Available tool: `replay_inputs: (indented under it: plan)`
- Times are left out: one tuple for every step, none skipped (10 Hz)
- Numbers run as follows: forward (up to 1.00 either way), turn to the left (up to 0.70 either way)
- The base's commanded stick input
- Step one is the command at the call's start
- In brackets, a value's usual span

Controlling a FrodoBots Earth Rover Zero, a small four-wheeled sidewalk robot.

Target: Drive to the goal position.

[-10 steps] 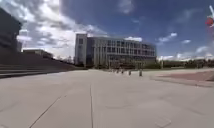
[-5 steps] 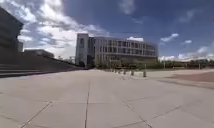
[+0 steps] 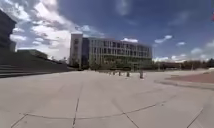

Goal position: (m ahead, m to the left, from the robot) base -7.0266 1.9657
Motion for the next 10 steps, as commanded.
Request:
replay_inputs:
  plan:
    - [1.00, 0.01]
    - [1.00, 0.01]
    - [1.00, 0.01]
    - [1.00, 0.01]
    - [1.00, 0.01]
    - [1.00, 0.01]
    - [1.00, 0.01]
    - [1.00, 0.01]
    - [1.00, 0.01]
    - [1.00, 0.01]
